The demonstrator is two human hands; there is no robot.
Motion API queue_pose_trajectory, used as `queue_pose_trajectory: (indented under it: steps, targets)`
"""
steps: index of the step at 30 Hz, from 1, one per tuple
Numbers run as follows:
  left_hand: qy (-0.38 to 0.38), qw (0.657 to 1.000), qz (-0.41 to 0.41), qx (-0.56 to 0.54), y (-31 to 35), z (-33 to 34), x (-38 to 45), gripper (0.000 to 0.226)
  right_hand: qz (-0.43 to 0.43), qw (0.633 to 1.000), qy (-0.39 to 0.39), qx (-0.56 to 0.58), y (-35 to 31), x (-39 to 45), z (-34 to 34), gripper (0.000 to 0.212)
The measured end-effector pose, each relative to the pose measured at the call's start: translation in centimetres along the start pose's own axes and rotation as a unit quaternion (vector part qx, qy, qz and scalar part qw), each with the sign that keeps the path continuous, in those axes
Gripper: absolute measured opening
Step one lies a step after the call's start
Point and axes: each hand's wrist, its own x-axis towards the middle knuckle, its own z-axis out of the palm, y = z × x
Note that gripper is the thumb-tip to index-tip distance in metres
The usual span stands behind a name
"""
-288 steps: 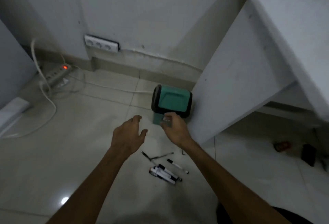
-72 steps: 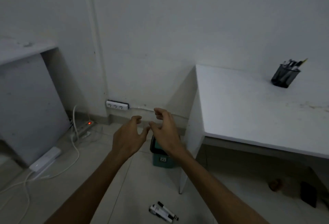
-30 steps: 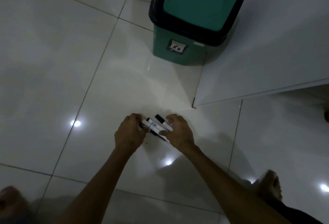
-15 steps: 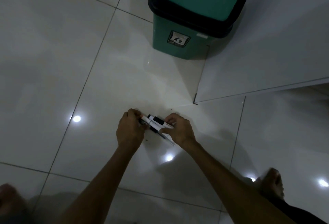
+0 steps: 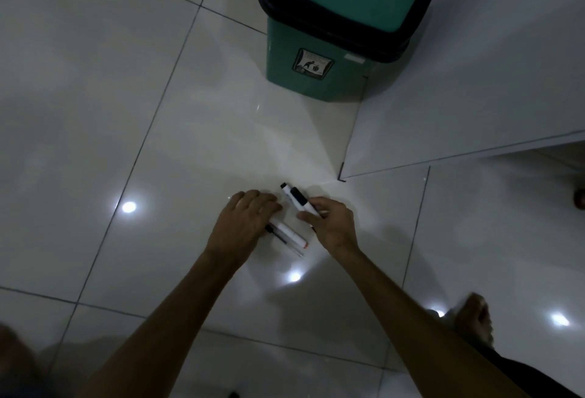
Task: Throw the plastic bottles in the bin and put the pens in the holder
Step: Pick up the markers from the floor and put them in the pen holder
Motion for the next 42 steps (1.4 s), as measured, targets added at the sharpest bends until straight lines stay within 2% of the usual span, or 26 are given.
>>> queue_pose_trajectory:
  steps: [2,5,11,15,19,22,25,27,30,32,34,36,38,42]
  targets:
    - [-0.043,0.997,0.057,0.033,0.1,0.2,0.5,0.050,-0.006,1.000,0.010,-0.003,0.0,0.0,-0.4,0.029]
    - [-0.111,0.987,0.081,0.086,0.3,0.6,0.8,0.039,-0.011,1.000,0.008,0.001,-0.2,0.0,-0.5,0.028]
    - [-0.158,0.980,0.034,0.118,0.3,1.4,1.0,0.033,-0.006,1.000,-0.011,0.013,-0.8,-0.4,0.0,0.028]
    - [-0.165,0.978,0.041,0.117,0.4,1.6,1.0,0.036,-0.003,1.000,-0.003,0.014,-0.9,-0.5,0.0,0.023]
    - [-0.186,0.969,0.036,0.161,0.7,1.6,0.5,0.031,0.010,1.000,0.000,0.025,-1.0,-0.9,-0.4,0.020]
    - [-0.204,0.963,-0.018,0.174,1.2,1.6,-0.2,0.032,0.023,0.999,0.004,0.043,-1.3,-1.4,-0.7,0.022]
    - [-0.188,0.969,-0.126,0.103,1.7,1.0,-1.1,0.032,0.047,0.997,0.015,0.065,-1.8,-2.0,-0.9,0.022]
    - [-0.163,0.961,-0.224,0.014,1.7,0.3,-1.7,0.029,0.066,0.994,0.018,0.081,-2.4,-2.8,-1.0,0.021]
    - [-0.144,0.912,-0.346,-0.168,1.7,-1.6,-2.2,0.027,0.087,0.990,0.013,0.106,-3.6,-4.3,-1.1,0.021]
    - [-0.110,0.871,-0.382,-0.289,1.9,-3.3,-2.4,0.027,0.095,0.987,0.004,0.131,-5.0,-5.8,-1.2,0.023]
    - [-0.060,0.815,-0.390,-0.423,2.3,-5.3,-2.3,0.030,0.095,0.981,-0.007,0.168,-6.9,-7.3,-1.4,0.023]
    - [-0.033,0.770,-0.378,-0.513,2.7,-7.8,-2.3,0.033,0.087,0.976,-0.018,0.198,-9.1,-9.0,-1.9,0.021]
    - [-0.027,0.753,-0.354,-0.553,3.3,-10.9,-2.5,0.029,0.071,0.972,-0.024,0.221,-11.7,-11.0,-2.8,0.018]
    - [-0.029,0.747,-0.294,-0.595,4.9,-17.9,-3.8,0.009,0.027,0.970,-0.043,0.237,-17.0,-15.5,-5.5,0.016]
